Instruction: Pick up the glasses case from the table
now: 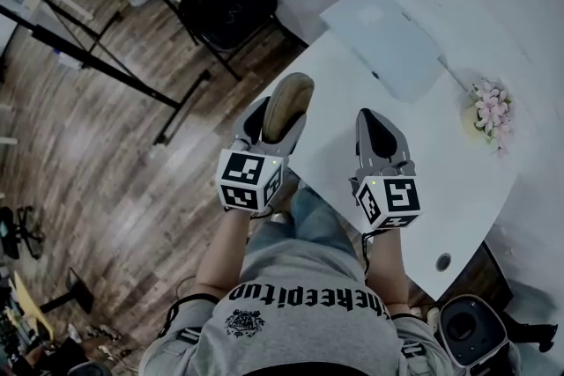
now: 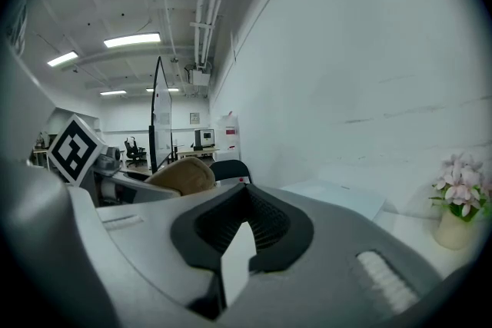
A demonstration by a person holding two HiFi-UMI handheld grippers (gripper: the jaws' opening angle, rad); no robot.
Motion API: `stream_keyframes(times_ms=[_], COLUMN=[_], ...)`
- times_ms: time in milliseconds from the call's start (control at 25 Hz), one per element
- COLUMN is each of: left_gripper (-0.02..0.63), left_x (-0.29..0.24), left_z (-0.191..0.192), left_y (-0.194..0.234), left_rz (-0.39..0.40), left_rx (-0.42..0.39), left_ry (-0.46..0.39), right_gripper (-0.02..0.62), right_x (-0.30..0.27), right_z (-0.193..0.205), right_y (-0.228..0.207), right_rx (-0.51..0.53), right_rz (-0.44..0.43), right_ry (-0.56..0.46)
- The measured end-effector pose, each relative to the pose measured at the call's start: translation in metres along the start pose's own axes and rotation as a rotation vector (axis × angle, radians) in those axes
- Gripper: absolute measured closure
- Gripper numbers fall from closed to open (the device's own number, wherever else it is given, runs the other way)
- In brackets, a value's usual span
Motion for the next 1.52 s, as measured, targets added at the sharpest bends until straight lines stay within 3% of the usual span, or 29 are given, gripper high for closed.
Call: stream_keyframes(times_ms=[1520], left_gripper=[0.305], left_x=[0.138], left_z=[-0.028], left_y=[-0.012], left_rz=[-0.025], left_rx=[-0.058], left_ry=[-0.279], right_gripper=[0.592], right_x=[0.095], right_z=[-0.024], right_y=[0.084], right_rx=[0.081], right_rz=[0.044], right_ry=[-0.128])
Point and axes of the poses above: the fingertips, and each gripper's own axes: x backward along the fingers, y to its left, z out of its underside, the point moved 5 cm from there along x, backward along the fingers, and after that the axes turned 1 degree about -z, right-handed, at the moved point
